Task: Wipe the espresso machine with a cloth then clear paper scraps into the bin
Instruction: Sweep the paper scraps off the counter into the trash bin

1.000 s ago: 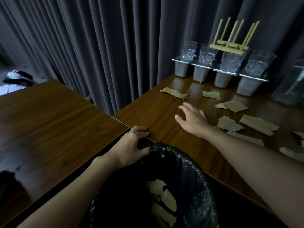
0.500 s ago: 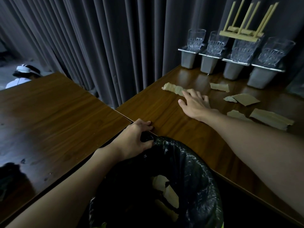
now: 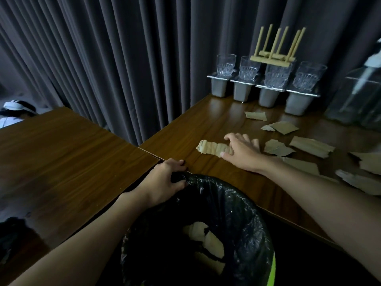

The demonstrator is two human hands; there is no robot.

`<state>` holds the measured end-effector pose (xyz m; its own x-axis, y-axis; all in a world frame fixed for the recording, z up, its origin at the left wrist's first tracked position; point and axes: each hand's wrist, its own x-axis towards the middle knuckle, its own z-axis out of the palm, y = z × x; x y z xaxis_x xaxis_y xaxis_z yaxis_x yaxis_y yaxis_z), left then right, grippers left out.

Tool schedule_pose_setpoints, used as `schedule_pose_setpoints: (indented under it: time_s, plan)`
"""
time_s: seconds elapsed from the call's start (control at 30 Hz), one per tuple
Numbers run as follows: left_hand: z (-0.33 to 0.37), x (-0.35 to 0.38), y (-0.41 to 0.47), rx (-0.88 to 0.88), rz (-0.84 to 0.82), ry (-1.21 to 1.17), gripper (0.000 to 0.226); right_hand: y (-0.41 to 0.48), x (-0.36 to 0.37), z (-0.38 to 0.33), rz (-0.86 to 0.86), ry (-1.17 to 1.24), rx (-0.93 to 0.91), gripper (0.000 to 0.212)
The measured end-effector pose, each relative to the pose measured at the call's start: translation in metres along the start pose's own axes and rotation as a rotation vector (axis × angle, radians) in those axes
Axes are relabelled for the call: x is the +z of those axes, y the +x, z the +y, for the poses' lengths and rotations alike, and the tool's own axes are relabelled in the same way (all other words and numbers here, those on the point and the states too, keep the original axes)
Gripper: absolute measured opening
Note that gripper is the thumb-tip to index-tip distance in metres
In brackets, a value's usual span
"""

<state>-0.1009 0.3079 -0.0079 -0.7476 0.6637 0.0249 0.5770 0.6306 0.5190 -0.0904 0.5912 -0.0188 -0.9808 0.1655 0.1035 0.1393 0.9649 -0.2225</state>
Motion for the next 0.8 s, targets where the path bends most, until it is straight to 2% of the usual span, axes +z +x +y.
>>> schedule_pose_setpoints:
  time_s: [0.07,0.2,0.3,0.37,0.47,0.53,0.57,0.67,0.8]
  plan:
    - [0.002,-0.002,-0.003,0.022,-0.027,0.012,0.041,-0.015,-0.005,0.002,-0.057,-0.001,0.041,0.040]
    - [0.007,-0.005,-0.007,0.043,-0.057,-0.043,0.020,-0.053,-0.020,-0.003,0.072,0.154,0.150,0.020]
    - [0.011,-0.002,-0.013,0.053,-0.034,-0.082,0.017,-0.083,-0.041,-0.009,0.099,0.555,0.181,0.014]
    - [0.015,0.002,-0.016,0.062,-0.014,-0.085,0.017,-0.107,-0.057,-0.014,0.076,0.830,0.118,0.010]
    - [0.024,0.008,-0.024,0.062,0.018,-0.118,0.009,-0.142,-0.075,-0.016,-0.091,1.014,0.004,0.012]
    - [0.032,0.011,-0.028,0.066,0.043,-0.139,0.012,-0.160,-0.080,-0.015,-0.262,0.954,-0.053,0.018]
    - [0.037,0.013,-0.029,0.072,0.050,-0.143,0.010,-0.166,-0.080,-0.012,-0.292,0.863,-0.082,0.021]
    - [0.055,0.015,-0.032,0.084,0.051,-0.163,0.009,-0.177,-0.078,-0.002,-0.130,0.551,-0.146,0.029]
    - [0.086,0.015,-0.037,0.087,0.057,-0.198,0.006,-0.188,-0.081,0.007,-0.050,0.437,-0.143,0.045]
